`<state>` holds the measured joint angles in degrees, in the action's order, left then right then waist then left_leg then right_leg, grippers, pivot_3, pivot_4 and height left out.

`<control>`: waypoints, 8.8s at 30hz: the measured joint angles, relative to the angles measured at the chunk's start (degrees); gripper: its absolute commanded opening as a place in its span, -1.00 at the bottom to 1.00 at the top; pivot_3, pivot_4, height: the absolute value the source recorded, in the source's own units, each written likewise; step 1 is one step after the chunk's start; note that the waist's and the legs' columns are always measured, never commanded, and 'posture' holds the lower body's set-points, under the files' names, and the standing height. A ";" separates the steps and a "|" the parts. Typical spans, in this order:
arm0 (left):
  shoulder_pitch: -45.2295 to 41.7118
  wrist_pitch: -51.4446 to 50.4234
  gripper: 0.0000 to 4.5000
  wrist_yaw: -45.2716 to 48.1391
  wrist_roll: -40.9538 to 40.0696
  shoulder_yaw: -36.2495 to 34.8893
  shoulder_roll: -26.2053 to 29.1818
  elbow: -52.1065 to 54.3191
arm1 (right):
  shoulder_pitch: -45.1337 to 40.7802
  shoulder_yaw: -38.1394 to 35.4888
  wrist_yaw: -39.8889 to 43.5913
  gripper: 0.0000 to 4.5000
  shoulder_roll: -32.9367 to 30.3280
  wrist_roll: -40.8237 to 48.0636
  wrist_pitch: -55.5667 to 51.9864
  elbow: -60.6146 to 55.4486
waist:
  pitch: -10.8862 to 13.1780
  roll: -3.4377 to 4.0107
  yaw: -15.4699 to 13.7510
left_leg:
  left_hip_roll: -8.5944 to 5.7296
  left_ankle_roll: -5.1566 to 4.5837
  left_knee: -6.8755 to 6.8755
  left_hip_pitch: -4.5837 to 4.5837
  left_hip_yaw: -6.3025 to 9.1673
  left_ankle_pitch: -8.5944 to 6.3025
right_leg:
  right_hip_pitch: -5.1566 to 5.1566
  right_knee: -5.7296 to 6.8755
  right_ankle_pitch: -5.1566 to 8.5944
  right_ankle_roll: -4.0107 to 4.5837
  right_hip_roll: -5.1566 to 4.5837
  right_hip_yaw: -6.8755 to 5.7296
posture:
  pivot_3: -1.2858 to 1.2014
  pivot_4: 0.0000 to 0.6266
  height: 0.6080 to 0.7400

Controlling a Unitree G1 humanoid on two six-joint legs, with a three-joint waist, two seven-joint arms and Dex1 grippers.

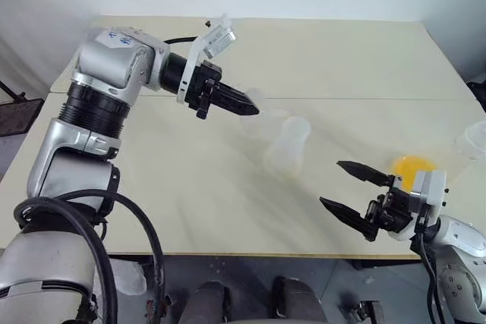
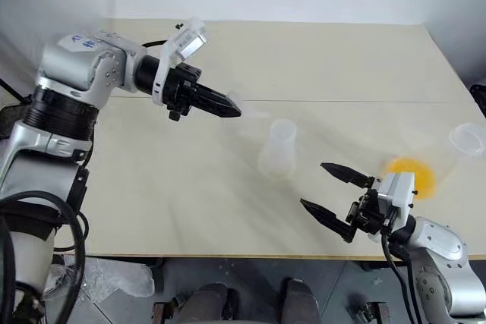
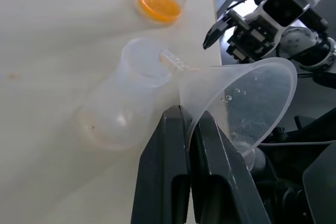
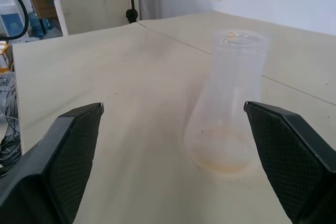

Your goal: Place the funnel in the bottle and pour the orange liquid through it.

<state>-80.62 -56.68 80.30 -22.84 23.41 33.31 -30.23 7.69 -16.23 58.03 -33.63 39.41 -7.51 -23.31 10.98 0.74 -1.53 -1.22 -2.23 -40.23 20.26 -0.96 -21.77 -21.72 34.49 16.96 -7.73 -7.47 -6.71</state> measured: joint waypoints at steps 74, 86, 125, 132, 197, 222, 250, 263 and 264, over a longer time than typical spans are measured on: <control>-21.03 25.80 -0.98 5.76 11.92 17.72 -17.82 -33.46 | 6.98 0.49 -1.64 1.00 3.55 -4.50 6.14 -0.57 | 0.05 -0.08 -0.03 | -0.07 -0.16 -0.75 0.99 -0.23 0.04 | -0.94 0.60 -0.08 -0.15 -0.08 0.13 | 0.03 -0.52 1.00; -22.85 25.64 -0.98 5.77 13.04 16.19 -21.22 -38.08 | 8.80 1.28 -3.16 1.00 4.68 -5.34 7.19 -1.70 | 0.05 -0.08 -0.09 | -0.08 -0.18 -0.77 0.98 -0.25 0.03 | -0.93 0.60 -0.08 -0.16 -0.08 0.15 | 0.03 -0.52 1.00; -24.79 26.77 0.98 5.77 27.33 4.40 -23.44 -44.79 | 7.61 1.55 -4.92 1.00 4.69 -6.63 7.52 -1.95 | 0.05 -0.08 -0.03 | -0.09 -0.20 -0.79 0.96 -0.30 0.03 | -0.94 0.67 -0.10 -0.18 -0.08 0.17 | 0.03 -0.52 1.00; -24.79 27.35 0.98 5.72 29.52 1.28 -23.71 -44.94 | 7.60 2.36 -5.15 1.00 4.96 -6.75 7.58 -1.83 | 0.05 -0.08 -0.04 | -0.09 -0.20 -0.80 0.95 -0.31 0.03 | -0.95 0.71 -0.10 -0.18 -0.08 0.17 | 0.03 -0.52 1.00; 42.67 51.90 0.98 5.63 -1.58 -27.26 -8.14 7.23 | 22.72 -12.32 -28.04 1.00 9.24 -5.93 -3.01 -14.44 | -0.11 0.05 -0.12 | -0.13 -0.21 -1.02 0.81 -0.29 0.01 | -1.04 1.25 -0.11 -0.19 -0.17 0.45 | 0.03 -0.52 1.00; 45.24 52.83 0.98 1.85 -3.97 -26.74 -10.75 11.77 | 5.73 -20.58 -44.65 1.00 5.17 -9.86 -10.27 -8.14 | -0.17 0.08 0.25 | -0.09 -0.26 -0.85 0.43 -0.70 -0.02 | -0.92 1.17 -0.10 -0.18 -0.15 0.83 | 0.03 -0.52 1.00; 47.06 51.03 0.98 0.03 -5.10 -26.71 -10.68 15.31 | 5.26 -22.53 -52.90 1.00 9.19 -8.43 -20.53 -20.06 | -0.18 0.09 0.15 | -0.07 -0.28 -0.79 0.40 -0.70 -0.02 | -0.88 1.09 -0.10 -0.18 -0.12 0.82 | 0.03 -0.52 1.00; 44.49 51.10 0.98 2.49 -5.10 -26.68 -10.67 11.26 | 4.63 -23.75 -52.79 1.00 11.49 -7.98 -18.21 -14.81 | -0.17 0.09 0.27 | -0.06 -0.28 -0.71 0.34 -0.79 -0.03 | -0.89 1.05 -0.10 -0.18 -0.11 0.86 | 0.03 -0.52 1.00; 44.47 51.14 0.98 2.62 -5.10 -26.68 -10.67 11.26 | 3.97 -23.79 -52.44 1.00 11.18 -8.05 -17.61 -13.35 | -0.17 0.09 0.22 | -0.06 -0.28 -0.71 0.34 -0.79 -0.03 | -0.88 1.05 -0.10 -0.18 -0.11 0.86 | 0.03 -0.52 1.00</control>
<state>-36.15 -5.54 82.92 -27.94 -3.27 22.64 -18.98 11.66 -40.02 5.59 -22.44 31.36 -25.13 -36.66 10.80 0.83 -1.31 -1.29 -2.51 -40.95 20.60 -1.76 -21.80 -22.61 35.54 16.86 -7.91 -7.58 -5.85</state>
